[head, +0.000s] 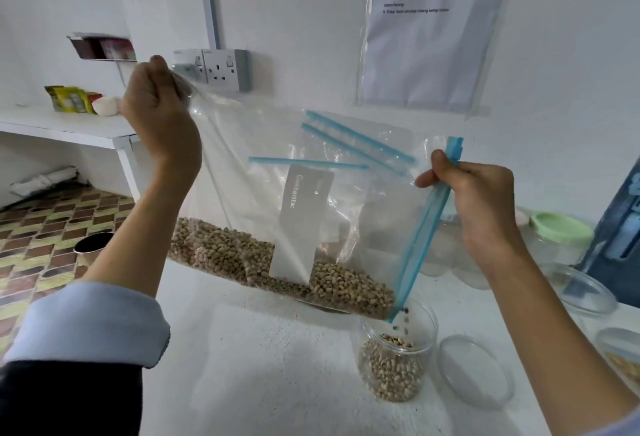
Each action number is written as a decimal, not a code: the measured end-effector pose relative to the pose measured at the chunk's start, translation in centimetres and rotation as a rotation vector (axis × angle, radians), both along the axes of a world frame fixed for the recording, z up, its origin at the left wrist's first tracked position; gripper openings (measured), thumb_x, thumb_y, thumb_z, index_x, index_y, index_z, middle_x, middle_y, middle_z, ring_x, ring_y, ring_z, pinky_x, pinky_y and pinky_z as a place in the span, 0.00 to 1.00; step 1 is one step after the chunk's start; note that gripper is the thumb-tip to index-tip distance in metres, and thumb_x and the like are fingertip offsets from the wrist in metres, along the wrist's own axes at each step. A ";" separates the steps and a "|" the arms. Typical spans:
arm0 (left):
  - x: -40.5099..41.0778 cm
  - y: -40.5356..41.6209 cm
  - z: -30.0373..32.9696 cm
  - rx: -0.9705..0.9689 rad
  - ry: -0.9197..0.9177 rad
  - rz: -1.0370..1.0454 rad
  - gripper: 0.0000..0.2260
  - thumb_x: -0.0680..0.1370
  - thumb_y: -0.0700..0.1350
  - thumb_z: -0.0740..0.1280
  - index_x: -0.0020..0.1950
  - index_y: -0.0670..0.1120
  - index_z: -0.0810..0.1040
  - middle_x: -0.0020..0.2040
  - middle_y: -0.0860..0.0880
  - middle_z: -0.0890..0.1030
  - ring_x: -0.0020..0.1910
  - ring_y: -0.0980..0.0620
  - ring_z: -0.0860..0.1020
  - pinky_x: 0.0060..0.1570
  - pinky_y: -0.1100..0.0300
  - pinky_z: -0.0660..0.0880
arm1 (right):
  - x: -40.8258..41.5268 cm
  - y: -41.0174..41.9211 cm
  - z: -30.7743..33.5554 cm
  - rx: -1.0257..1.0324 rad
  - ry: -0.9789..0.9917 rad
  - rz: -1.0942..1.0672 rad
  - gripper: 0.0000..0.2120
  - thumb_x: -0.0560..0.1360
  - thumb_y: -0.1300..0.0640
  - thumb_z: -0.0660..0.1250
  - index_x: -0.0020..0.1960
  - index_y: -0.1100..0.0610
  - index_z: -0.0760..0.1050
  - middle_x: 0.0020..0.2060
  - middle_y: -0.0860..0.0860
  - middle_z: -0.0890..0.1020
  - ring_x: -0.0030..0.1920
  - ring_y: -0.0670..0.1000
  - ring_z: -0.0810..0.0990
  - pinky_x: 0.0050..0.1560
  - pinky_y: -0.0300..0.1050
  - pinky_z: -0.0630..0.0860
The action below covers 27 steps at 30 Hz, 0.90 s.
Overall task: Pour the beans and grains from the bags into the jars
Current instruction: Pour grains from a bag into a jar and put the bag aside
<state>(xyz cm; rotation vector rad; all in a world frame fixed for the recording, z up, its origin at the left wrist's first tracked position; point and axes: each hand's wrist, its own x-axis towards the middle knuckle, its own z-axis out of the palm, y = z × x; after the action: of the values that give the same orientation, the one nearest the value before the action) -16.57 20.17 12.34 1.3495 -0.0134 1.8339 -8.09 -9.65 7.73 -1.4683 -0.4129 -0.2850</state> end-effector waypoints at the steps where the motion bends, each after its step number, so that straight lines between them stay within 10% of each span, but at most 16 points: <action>1: 0.0 -0.1 0.0 -0.003 0.000 -0.005 0.15 0.80 0.47 0.56 0.33 0.48 0.67 0.27 0.50 0.69 0.26 0.55 0.65 0.28 0.66 0.62 | 0.0 0.0 -0.1 0.014 0.002 -0.016 0.16 0.76 0.54 0.67 0.31 0.55 0.79 0.32 0.47 0.80 0.32 0.34 0.75 0.35 0.21 0.66; 27: 0.0 -0.4 -0.3 -0.036 0.008 -0.006 0.16 0.80 0.44 0.56 0.32 0.49 0.69 0.27 0.52 0.71 0.25 0.54 0.66 0.27 0.66 0.63 | 0.4 -0.1 -0.3 0.016 0.014 -0.023 0.17 0.76 0.54 0.67 0.30 0.56 0.79 0.25 0.42 0.80 0.30 0.36 0.74 0.33 0.22 0.66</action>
<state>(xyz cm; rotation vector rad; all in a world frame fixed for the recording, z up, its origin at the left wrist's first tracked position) -16.62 19.75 12.03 1.3309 0.0192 1.8151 -7.73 -9.76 7.38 -1.4589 -0.3818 -0.2958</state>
